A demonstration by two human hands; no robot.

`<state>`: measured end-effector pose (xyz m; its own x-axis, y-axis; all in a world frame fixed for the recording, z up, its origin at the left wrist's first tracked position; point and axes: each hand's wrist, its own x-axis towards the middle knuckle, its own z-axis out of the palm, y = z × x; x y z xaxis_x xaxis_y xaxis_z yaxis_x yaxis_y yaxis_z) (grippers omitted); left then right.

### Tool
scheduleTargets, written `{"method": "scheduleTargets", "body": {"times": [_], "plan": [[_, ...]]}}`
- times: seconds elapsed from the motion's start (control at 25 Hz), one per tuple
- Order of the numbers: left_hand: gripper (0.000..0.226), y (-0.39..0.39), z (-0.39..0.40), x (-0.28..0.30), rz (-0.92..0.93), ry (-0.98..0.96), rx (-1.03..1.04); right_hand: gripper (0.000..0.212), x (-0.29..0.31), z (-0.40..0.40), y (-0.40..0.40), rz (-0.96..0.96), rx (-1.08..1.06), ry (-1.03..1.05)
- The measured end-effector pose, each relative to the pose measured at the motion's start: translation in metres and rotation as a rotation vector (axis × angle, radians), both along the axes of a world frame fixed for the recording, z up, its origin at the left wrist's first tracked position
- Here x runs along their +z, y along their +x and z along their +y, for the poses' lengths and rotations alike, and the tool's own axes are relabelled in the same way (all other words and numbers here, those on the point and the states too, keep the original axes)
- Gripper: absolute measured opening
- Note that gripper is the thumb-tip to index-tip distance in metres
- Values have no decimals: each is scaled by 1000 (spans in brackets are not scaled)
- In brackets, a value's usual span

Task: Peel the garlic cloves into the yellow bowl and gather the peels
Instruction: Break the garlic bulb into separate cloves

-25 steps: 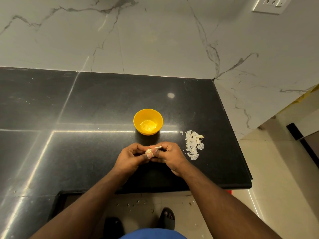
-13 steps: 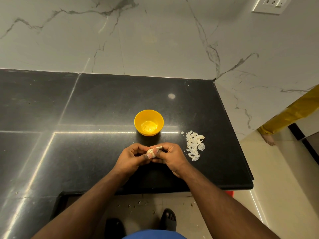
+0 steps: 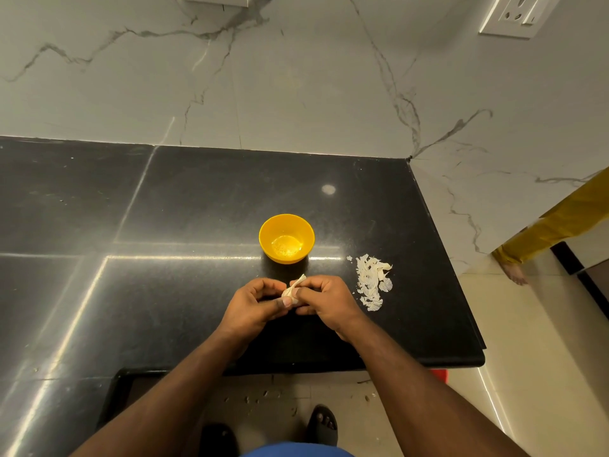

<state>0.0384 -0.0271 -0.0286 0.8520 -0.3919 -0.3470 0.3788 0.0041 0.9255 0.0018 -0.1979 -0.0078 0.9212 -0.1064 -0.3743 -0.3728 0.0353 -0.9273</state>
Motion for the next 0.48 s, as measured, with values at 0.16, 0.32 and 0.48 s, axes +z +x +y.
{"method": "scheduleTargets", "body": {"times": [0.16,0.32,0.48], "plan": [[33,1,1,-4,-41,28,-62,18,2,4,0,-43,46,-155],[29,-1,2,-4,-78,71,-65,40,0,6,0,-81,108,-419],[29,-1,0,-4,-80,68,-62,40,-6,9,1,-79,50,-469]]}}
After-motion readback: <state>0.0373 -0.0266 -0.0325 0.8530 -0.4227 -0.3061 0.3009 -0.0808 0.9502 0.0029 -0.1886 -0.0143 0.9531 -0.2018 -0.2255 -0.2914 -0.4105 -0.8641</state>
